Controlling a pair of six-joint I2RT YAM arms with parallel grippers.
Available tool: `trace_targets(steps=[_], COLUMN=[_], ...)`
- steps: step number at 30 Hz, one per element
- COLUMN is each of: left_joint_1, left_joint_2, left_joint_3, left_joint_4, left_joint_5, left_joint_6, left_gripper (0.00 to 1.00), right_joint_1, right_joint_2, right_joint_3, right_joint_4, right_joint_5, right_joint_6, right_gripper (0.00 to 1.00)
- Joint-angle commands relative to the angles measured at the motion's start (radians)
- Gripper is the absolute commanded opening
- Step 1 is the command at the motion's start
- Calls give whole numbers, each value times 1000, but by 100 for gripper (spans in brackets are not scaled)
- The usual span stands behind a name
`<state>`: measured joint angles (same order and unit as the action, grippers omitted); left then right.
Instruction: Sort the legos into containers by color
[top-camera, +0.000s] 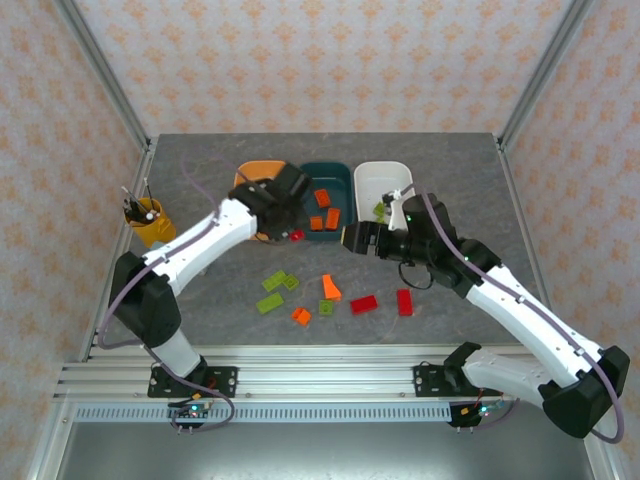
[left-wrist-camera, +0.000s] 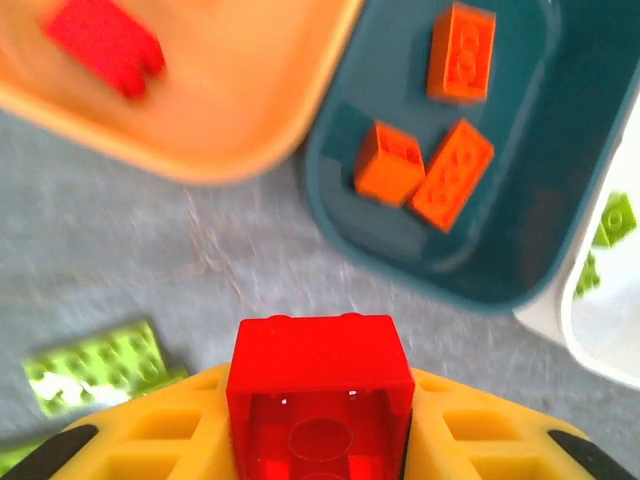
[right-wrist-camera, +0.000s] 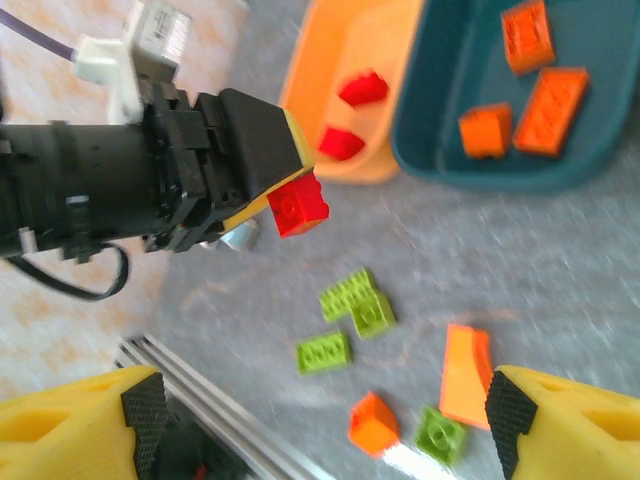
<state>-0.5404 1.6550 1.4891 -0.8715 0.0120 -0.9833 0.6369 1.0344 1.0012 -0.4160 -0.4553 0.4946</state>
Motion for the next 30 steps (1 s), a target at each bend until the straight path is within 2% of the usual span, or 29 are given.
trace_targets(steps=[1, 4, 9, 15, 20, 23, 25, 30], left_joint_1=[100, 166, 197, 206, 207, 207, 207, 207], left_joint_2=[72, 169, 342, 471, 509, 512, 509, 452], left_joint_3=[86, 192, 333, 390, 361, 349, 352, 368], left_joint_4=[-82, -114, -142, -138, -118, -111, -114, -131], left_joint_5=[20, 37, -9, -27, -36, -35, -32, -46], left_joint_6=[306, 441, 588, 635, 637, 639, 640, 629], left_gripper=[37, 37, 37, 37, 40, 46, 57, 64], right_joint_1=[1, 1, 1, 1, 1, 1, 1, 1], right_joint_2=[10, 46, 102, 94, 86, 87, 90, 134], right_joint_3=[-6, 22, 71, 57, 44, 41, 42, 81], right_joint_4=[254, 295, 271, 243, 211, 194, 178, 66], right_joint_5=[65, 89, 66, 77, 84, 92, 96, 106], right_joint_6=[85, 93, 97, 111, 110, 108, 100, 32], right_gripper=[85, 86, 86, 86, 86, 86, 86, 85])
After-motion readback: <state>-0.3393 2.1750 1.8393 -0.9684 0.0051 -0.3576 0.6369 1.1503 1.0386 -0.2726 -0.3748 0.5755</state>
